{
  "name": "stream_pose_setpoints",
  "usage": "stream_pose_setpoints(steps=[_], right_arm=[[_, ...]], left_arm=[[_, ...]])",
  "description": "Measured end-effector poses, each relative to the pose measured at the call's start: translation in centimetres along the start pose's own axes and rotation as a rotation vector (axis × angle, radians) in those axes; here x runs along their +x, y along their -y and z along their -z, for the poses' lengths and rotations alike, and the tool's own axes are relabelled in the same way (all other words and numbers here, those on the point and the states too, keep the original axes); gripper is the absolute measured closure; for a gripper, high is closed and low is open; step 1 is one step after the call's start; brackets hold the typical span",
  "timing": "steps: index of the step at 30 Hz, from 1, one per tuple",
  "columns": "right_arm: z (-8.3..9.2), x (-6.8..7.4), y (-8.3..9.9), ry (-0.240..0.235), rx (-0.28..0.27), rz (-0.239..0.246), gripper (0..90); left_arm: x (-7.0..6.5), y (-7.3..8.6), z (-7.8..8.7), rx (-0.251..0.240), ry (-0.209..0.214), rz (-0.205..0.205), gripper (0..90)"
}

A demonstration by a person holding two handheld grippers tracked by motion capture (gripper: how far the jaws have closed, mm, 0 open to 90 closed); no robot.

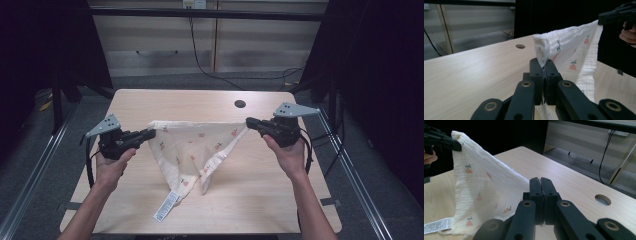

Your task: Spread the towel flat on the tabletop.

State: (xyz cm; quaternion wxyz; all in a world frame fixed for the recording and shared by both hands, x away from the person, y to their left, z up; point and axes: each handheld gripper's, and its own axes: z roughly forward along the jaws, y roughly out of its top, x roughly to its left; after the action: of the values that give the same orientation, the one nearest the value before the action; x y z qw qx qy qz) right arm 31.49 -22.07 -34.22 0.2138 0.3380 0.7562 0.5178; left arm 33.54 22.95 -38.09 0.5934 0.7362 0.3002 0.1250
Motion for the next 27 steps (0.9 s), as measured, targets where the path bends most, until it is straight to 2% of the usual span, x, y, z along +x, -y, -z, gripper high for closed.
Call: stream_pose_setpoints(steps=[4, 6, 10, 15, 19, 23, 27], right_arm=[[0.8, 0.1, -0.7, -0.001, -0.020, 0.001, 88.7], [1.2, 0.3, -1.0, -0.001, -0.027, 0.007, 88.7], [2.3, 0.9, -1.5, -0.005, -0.040, 0.023, 88.7], [3.4, 1.5, -2.0, -0.001, -0.056, 0.034, 88.8], [4.9, 1.9, -2.6, 0.003, -0.076, 0.042, 88.8], [6.7, 2.8, -3.1, 0.002, -0.099, 0.064, 88.8], [8.3, 3.8, -3.5, 0.003, -0.116, 0.076, 88.9]], left_arm=[[-0.3, -0.7, 0.2, -0.018, 0.011, -0.005, 87.5], [-0.6, -1.1, 0.4, -0.021, 0.005, -0.019, 87.5], [-1.2, -1.6, 1.2, -0.040, 0.013, -0.038, 87.5], [-2.2, -2.3, 1.5, -0.041, 0.028, -0.064, 87.6], [-3.1, -3.0, 2.0, -0.043, 0.044, -0.087, 87.6], [-4.3, -3.8, 2.8, -0.045, 0.072, -0.107, 87.5], [-5.0, -4.4, 3.4, -0.030, 0.082, -0.132, 87.5]])
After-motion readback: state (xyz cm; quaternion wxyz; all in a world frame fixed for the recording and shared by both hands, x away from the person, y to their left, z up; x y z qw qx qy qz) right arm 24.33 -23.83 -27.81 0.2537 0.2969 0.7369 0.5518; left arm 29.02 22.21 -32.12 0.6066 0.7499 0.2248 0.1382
